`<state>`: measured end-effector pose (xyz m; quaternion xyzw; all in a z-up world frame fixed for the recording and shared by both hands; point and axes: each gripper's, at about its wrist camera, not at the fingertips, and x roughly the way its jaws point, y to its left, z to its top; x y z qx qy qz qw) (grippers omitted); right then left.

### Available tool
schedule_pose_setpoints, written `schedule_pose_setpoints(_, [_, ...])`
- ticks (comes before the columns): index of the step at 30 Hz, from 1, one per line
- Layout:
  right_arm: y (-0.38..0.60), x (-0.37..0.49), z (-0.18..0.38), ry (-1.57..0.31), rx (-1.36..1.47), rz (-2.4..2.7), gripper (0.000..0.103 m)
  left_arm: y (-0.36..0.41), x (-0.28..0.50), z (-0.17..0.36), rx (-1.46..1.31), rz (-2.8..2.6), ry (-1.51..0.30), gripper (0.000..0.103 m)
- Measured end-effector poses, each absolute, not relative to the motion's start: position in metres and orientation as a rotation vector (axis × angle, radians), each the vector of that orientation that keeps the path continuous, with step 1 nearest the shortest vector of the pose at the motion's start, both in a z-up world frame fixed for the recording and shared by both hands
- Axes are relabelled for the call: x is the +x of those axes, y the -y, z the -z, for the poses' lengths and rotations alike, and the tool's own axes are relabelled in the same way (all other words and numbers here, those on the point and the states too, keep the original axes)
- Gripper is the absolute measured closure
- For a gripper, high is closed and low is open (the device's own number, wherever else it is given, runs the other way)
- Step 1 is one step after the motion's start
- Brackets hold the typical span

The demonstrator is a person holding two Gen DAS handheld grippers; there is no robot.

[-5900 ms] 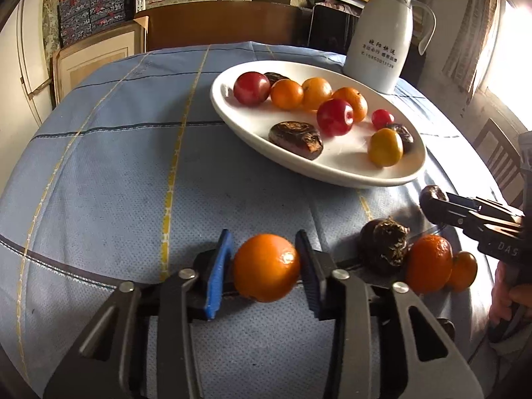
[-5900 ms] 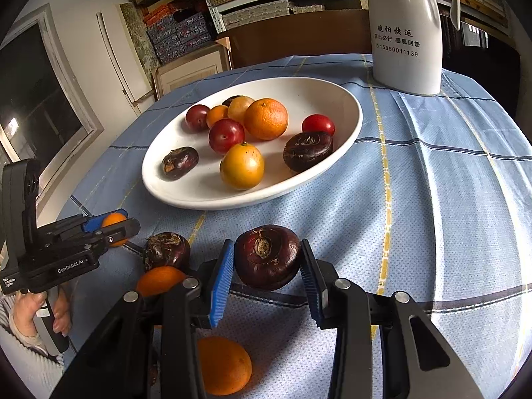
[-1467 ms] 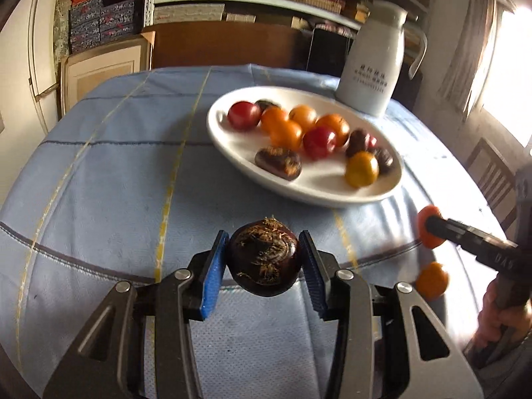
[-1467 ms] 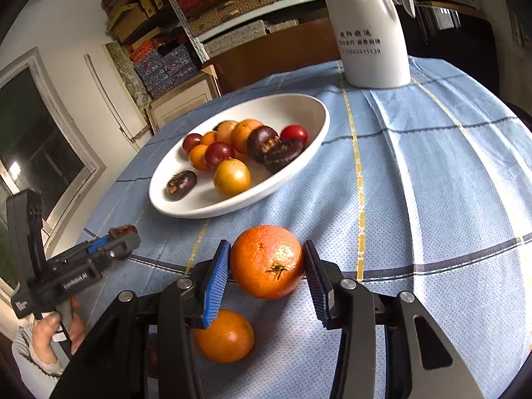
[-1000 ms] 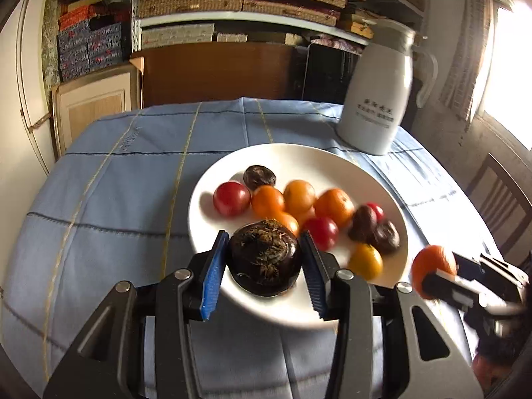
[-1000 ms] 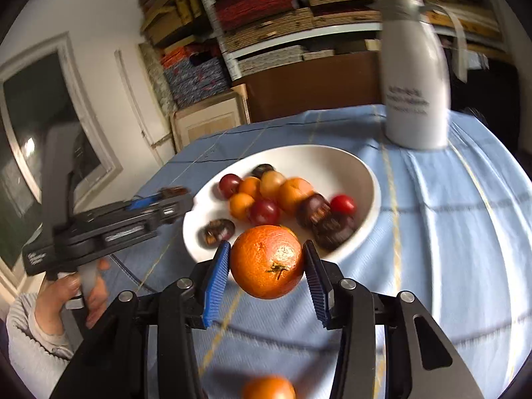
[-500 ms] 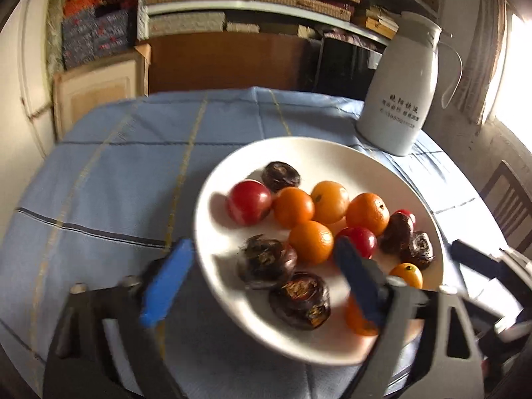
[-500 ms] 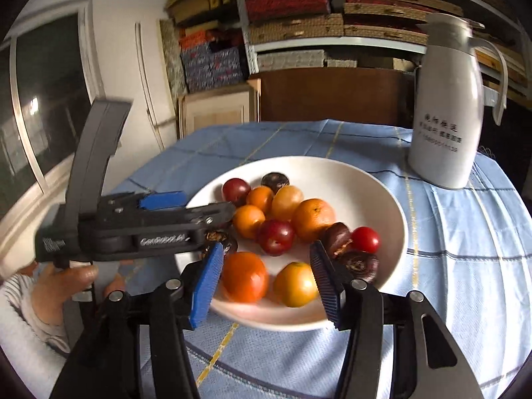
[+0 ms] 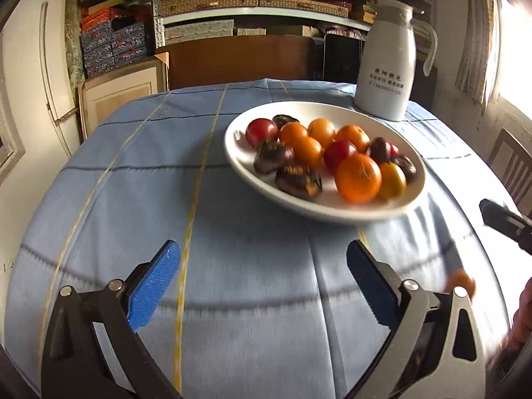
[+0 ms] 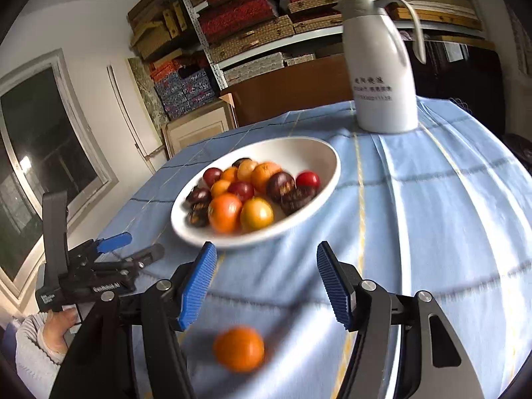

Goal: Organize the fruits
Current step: 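Move the right tool to the last orange on the cloth and grasp it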

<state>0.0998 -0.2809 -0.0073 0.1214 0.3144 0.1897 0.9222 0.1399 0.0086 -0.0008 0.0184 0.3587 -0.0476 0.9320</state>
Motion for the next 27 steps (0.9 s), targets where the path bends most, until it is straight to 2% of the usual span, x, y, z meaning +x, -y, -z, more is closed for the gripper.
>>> schedule_pose_setpoints(5, [0.284, 0.087, 0.010, -0.652, 0.294, -0.438, 0.040, -0.023, 0.109, 0.004, -0.034, 0.108, -0.752, 0.005])
schedule_pose_setpoints(16, [0.256, 0.098, 0.028, -0.818, 0.248, -0.519, 0.040, -0.036, 0.116, 0.021, -0.123, 0.086, -0.878, 0.005])
schedule_pose_setpoints(24, [0.243, 0.094, 0.030, -0.844, 0.157, -0.492, 0.045, -0.034, 0.119, 0.021, -0.119, 0.087, -0.882, 0.005])
schedule_pose_setpoints(27, [0.242, 0.095, 0.032, -0.860, 0.129, -0.457, 0.052, -0.034, 0.119, 0.021, -0.119, 0.090, -0.884, 0.005])
